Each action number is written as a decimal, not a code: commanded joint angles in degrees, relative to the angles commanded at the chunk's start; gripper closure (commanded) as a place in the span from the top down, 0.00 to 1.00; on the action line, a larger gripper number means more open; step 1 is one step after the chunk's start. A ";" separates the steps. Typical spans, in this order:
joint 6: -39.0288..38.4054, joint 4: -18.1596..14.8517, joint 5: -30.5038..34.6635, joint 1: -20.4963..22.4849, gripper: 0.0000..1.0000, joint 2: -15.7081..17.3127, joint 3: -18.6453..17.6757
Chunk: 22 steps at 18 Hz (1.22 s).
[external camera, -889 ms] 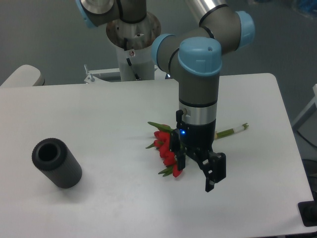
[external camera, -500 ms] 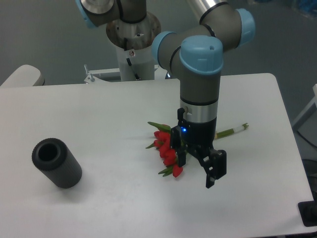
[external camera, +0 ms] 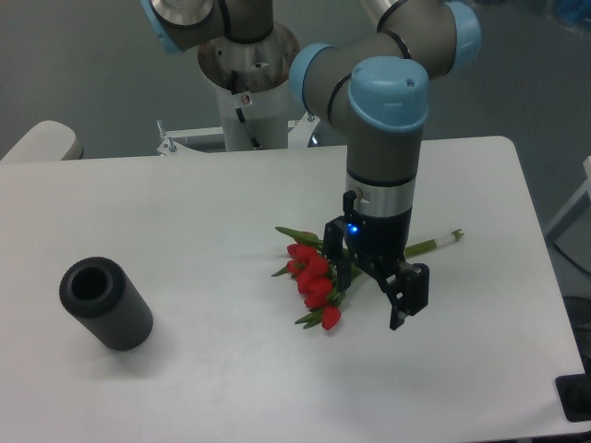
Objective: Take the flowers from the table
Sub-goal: 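Move the open gripper along the tulip bunch toward the stems, then lower the gripper onto the green tulip stems and close it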
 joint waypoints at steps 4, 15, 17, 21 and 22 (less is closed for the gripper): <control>0.26 -4.22 9.14 0.09 1.00 0.71 -0.71; 2.80 -3.34 10.74 1.67 1.00 2.11 -8.96; 3.95 -2.99 10.82 1.67 1.00 2.46 -11.25; 4.13 -1.50 13.01 1.85 1.00 1.41 -14.59; 4.22 -1.23 14.41 2.02 1.00 1.15 -14.77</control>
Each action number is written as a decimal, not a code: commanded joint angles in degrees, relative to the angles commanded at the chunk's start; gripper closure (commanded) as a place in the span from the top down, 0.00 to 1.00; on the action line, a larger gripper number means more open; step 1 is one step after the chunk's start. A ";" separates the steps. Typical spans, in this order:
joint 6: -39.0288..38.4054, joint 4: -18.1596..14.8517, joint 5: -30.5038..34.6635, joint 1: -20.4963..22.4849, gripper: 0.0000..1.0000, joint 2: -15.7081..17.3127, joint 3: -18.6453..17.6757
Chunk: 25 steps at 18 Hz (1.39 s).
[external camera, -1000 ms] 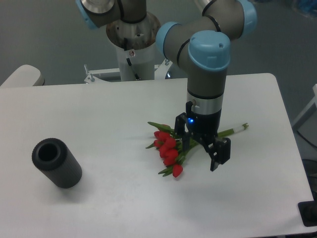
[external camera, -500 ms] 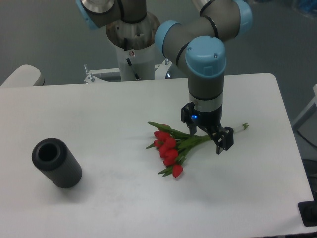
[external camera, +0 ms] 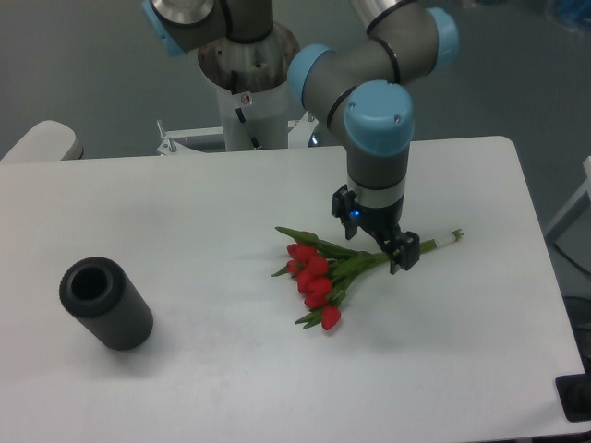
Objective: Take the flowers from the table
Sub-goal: 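Lower the gripper onto the green tulip stems and close it, then lift the gripped red tulips up off the table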
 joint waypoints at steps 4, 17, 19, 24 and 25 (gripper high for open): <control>3.15 0.44 1.42 0.61 1.00 -1.23 -2.02; 2.91 10.64 0.28 1.67 1.00 -4.66 -8.52; 2.99 11.77 0.28 1.23 1.00 -5.80 -8.88; 2.90 13.01 0.19 0.53 1.00 -6.77 -9.40; 2.90 13.18 0.02 0.44 1.00 -6.86 -9.58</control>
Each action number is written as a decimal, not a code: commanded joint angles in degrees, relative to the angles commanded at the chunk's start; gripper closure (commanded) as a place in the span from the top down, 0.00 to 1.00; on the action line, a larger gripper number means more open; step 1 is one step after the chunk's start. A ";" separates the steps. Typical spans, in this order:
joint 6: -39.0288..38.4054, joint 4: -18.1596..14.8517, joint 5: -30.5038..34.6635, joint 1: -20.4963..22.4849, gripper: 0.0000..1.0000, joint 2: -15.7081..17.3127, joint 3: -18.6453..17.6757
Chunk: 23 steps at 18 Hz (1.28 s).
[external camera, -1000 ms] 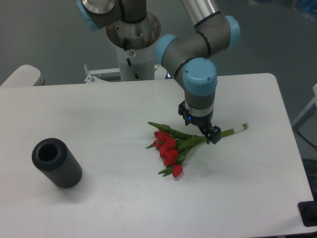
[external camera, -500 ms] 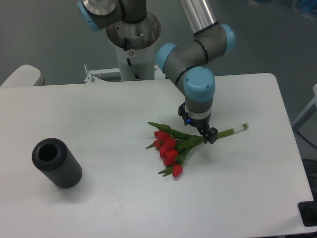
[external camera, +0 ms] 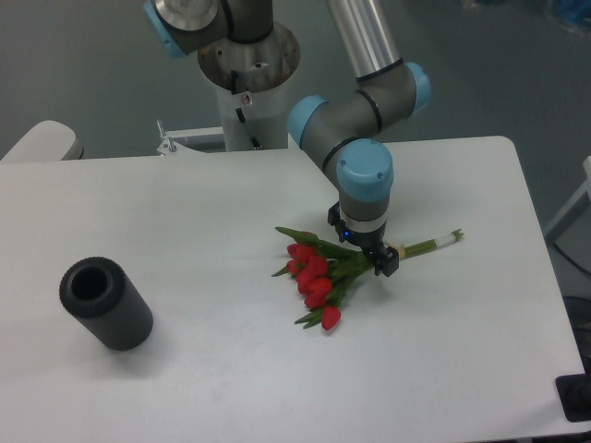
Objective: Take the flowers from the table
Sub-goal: 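Lift the gripped red tulips up off the table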
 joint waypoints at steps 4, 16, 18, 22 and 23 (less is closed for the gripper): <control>0.44 0.00 -0.09 -0.09 0.49 0.00 0.35; 0.70 -1.14 -1.84 -0.52 0.29 2.81 3.68; 0.70 -1.23 -4.38 -1.23 0.29 3.86 4.74; 0.18 -1.14 -11.94 -2.55 0.29 5.62 9.04; 0.00 -1.23 -14.04 -2.46 0.29 5.71 10.01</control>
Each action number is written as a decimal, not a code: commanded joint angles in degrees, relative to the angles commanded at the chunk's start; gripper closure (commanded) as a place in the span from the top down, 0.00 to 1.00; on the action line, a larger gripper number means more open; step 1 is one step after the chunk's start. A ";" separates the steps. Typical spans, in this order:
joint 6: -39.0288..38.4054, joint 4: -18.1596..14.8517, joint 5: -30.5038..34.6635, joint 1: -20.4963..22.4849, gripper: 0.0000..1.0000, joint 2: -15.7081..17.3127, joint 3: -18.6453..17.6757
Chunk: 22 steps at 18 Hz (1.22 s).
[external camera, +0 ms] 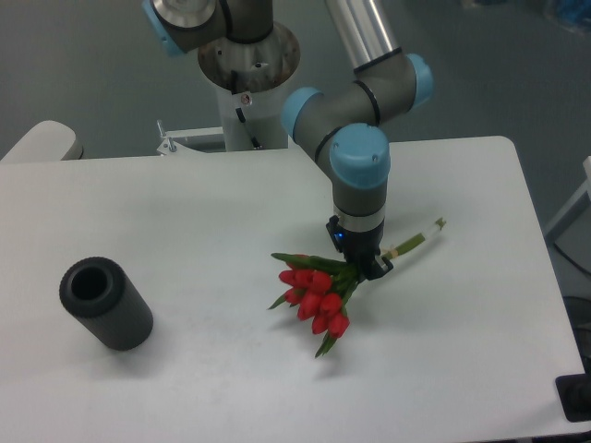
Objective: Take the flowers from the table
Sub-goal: 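Lift the gripped red tulips up off the table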
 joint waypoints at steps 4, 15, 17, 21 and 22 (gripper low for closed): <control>-0.44 -0.44 -6.68 0.62 0.29 0.09 2.20; -11.94 -0.44 -27.26 2.81 0.29 -0.35 8.45; -12.22 -0.35 -27.36 2.90 0.29 -0.26 8.54; -12.31 -0.44 -27.88 2.90 0.29 0.00 8.80; -12.39 -0.44 -27.88 2.90 0.29 0.00 8.71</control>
